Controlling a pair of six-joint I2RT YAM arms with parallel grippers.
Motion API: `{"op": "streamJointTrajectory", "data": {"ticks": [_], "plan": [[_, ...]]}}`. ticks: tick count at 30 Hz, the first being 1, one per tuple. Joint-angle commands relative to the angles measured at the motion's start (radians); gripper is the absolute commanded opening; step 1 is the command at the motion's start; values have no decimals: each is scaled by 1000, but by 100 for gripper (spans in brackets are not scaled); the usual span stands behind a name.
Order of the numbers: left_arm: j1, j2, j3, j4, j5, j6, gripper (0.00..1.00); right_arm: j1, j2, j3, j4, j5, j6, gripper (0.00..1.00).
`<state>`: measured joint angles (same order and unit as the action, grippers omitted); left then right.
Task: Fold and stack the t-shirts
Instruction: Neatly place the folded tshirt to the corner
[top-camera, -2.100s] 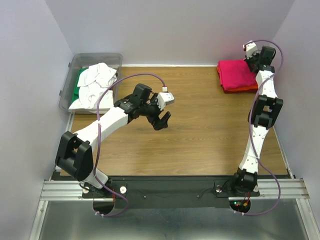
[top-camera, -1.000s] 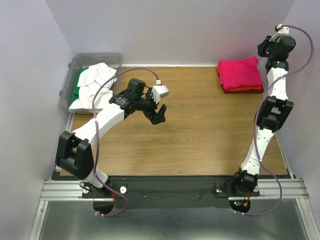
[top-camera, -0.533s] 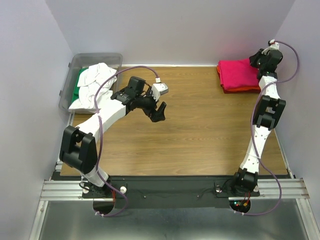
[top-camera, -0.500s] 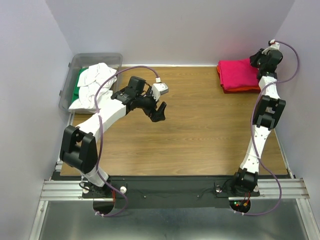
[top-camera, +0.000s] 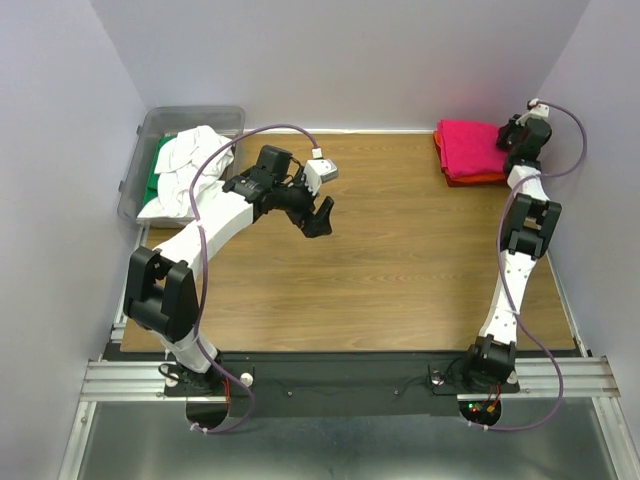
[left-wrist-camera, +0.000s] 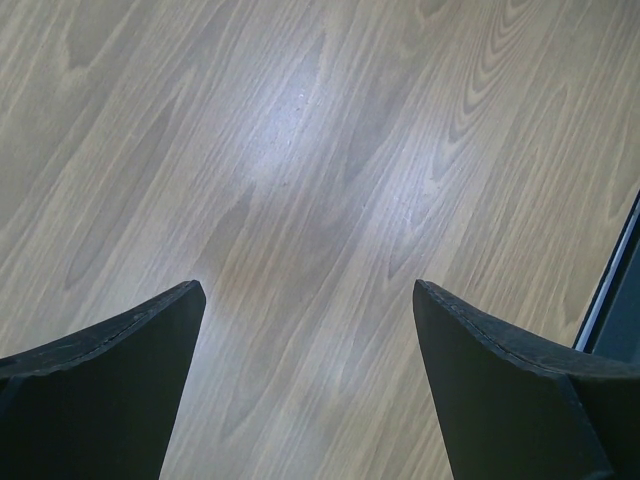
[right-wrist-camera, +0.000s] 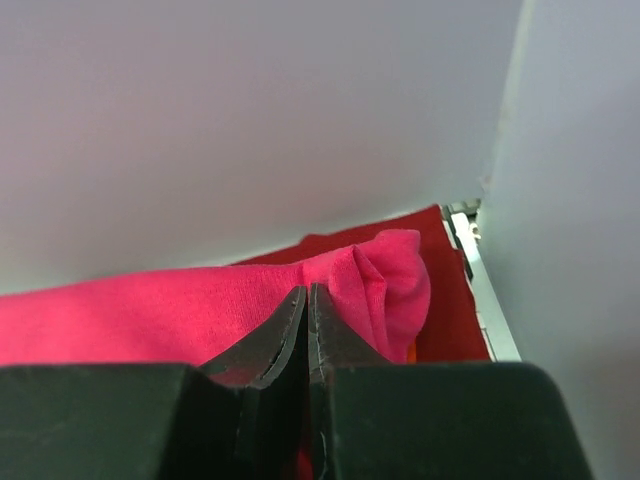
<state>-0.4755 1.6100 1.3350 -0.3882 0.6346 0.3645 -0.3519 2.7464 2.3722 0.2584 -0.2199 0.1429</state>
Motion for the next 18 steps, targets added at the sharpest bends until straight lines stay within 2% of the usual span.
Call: {"op": "streamJointTrajectory", "data": {"ticks": [1,6,8,10,14,18], "plan": [[8,1,46,-23,33,7,98,-2,24,2,102,85,-57,9],[11,1,35,-21,33,5,97,-13,55,31,142,149,-95,22],[11,-1,32,-11,25,-4,98,-15,62,51,142,148,-106,34],[15,-4,21,5,30,-22,97,-15,39,61,142,140,-102,59],[29,-13,18,25,19,-53,97,-15,-43,13,147,108,-56,78],[69,-33,10,63,25,-113,98,-15,-195,-60,111,9,10,88]]}}
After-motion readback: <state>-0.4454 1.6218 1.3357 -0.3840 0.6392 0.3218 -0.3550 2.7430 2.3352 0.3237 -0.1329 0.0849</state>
